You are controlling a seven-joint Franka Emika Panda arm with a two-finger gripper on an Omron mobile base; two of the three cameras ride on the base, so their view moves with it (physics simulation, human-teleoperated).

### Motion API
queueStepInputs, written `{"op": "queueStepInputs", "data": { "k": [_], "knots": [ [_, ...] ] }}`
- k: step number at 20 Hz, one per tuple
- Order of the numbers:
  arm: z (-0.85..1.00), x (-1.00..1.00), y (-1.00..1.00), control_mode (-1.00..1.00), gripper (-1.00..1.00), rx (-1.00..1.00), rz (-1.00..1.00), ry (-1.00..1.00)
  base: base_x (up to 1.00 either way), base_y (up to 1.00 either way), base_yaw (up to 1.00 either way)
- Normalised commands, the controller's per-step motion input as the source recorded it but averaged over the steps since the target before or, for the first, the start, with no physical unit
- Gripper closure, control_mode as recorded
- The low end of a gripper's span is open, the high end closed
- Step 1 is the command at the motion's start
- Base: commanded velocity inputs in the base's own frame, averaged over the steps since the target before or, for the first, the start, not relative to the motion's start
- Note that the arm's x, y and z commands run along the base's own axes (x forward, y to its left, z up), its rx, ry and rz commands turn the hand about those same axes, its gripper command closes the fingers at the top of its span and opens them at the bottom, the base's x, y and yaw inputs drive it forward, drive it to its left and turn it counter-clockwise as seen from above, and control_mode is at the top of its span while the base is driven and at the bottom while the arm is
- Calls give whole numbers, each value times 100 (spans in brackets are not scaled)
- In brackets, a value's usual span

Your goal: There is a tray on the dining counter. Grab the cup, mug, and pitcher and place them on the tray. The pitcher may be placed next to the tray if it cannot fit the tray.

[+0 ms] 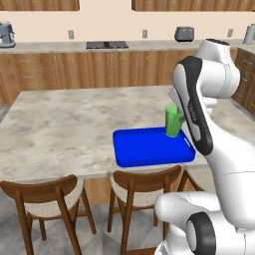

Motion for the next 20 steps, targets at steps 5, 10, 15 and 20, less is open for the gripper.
{"op": "queueStepInputs", "data": {
  "k": [5, 10, 15, 20],
  "knots": [
    [-51, 51, 26, -100, 100, 0, 6, 0, 0, 0, 0],
    [-58, 59, 20, -100, 100, 0, 7, 0, 0, 0, 0],
    [-37, 54, 8, -100, 100, 0, 5, 0, 0, 0, 0],
    [-33, 58, 1, -100, 100, 0, 2, 0, 0, 0, 0]
  ]
}}
